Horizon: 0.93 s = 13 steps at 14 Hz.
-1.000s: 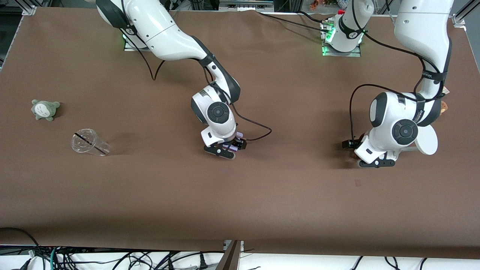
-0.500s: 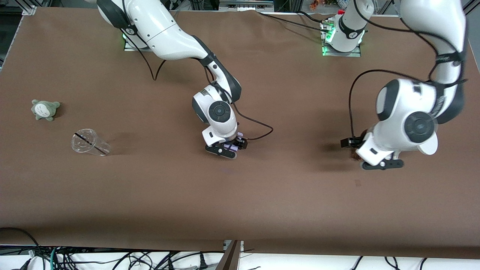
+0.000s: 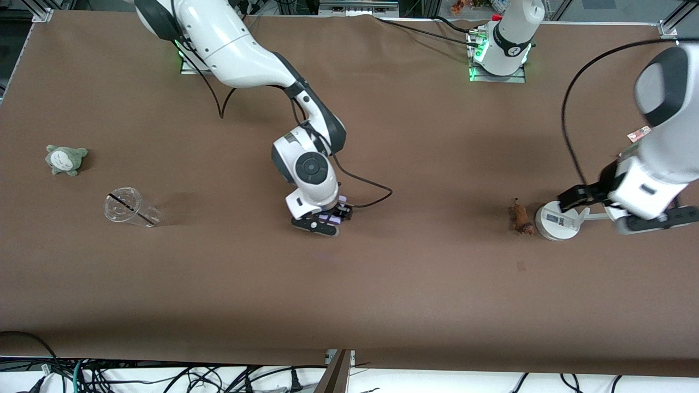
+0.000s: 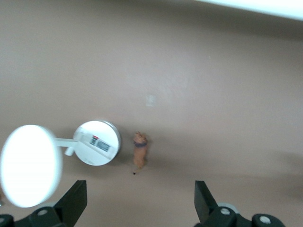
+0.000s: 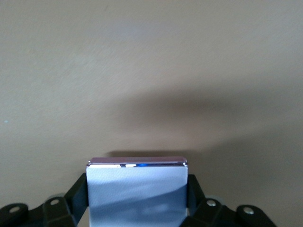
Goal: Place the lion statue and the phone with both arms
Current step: 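Lower the lion beside the white lamp while the right gripper carries the phone, then carry the phone with the right gripper toward the clear cup and lower it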
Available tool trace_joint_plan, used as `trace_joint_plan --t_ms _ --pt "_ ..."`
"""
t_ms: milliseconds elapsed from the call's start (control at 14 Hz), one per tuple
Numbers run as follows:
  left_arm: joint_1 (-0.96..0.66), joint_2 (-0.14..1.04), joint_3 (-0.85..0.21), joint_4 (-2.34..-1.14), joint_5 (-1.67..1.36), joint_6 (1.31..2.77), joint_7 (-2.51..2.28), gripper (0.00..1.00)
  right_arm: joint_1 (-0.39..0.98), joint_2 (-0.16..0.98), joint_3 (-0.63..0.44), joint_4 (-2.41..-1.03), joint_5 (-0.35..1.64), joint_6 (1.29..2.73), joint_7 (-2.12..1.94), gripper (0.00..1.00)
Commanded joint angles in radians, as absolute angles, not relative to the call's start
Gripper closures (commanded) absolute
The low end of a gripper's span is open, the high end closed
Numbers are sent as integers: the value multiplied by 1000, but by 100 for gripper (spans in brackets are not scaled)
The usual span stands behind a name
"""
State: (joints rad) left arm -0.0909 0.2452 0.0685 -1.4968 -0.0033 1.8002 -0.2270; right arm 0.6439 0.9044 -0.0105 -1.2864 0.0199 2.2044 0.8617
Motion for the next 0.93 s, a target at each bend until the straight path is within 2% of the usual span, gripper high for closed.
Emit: trace_joint_plan --t_ms 0,143,429,857 --pt "-52 166 64 -1516 -8 1781 -222 0 586 806 0 -1295 26 2059 734 50" --pt "-40 134 84 -1513 -12 1723 -221 0 543 753 -2 -1298 26 1972 633 50" --pt "-38 147 103 -1483 -18 1634 -105 0 453 669 -15 -1318 25 1820 389 50" --pt "-58 149 97 -1483 -12 1572 -83 0 416 528 -146 -1515 25 1867 91 50"
